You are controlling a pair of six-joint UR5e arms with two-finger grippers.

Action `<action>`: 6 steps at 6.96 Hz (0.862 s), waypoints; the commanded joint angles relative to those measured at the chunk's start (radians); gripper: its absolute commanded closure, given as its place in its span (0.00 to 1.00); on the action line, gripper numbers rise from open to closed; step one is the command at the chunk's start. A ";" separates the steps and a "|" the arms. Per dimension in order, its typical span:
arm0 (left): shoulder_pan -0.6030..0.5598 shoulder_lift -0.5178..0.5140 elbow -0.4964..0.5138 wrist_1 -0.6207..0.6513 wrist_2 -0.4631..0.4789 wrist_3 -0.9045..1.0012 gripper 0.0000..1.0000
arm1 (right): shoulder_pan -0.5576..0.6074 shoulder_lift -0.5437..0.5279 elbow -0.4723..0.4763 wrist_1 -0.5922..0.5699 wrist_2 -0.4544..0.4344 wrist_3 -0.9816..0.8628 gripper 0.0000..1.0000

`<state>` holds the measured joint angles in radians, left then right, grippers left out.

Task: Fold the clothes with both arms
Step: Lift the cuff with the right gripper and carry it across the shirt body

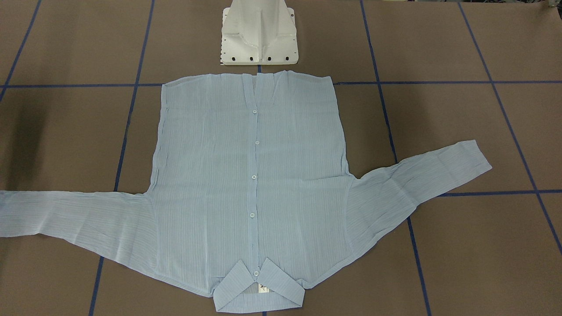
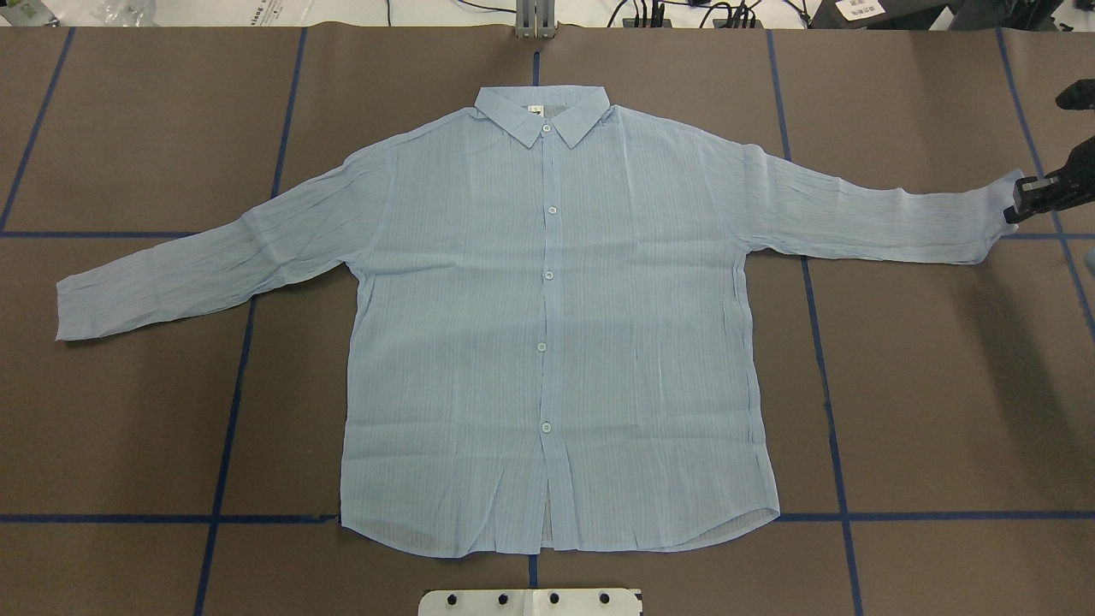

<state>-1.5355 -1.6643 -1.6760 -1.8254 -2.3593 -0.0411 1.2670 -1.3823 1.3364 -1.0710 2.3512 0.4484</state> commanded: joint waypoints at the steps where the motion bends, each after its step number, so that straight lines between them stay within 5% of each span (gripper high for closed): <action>1: 0.000 0.000 0.009 -0.002 0.000 0.001 0.00 | -0.004 0.035 0.168 -0.015 0.056 0.041 1.00; 3: 0.000 0.001 0.010 -0.002 0.000 0.001 0.00 | -0.034 0.241 0.188 -0.105 0.170 0.126 1.00; 6: 0.000 0.005 0.027 -0.003 0.000 0.007 0.00 | -0.235 0.553 0.137 -0.158 0.116 0.333 1.00</action>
<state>-1.5355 -1.6598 -1.6585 -1.8273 -2.3593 -0.0385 1.1130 -0.9534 1.5089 -1.2214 2.5009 0.6959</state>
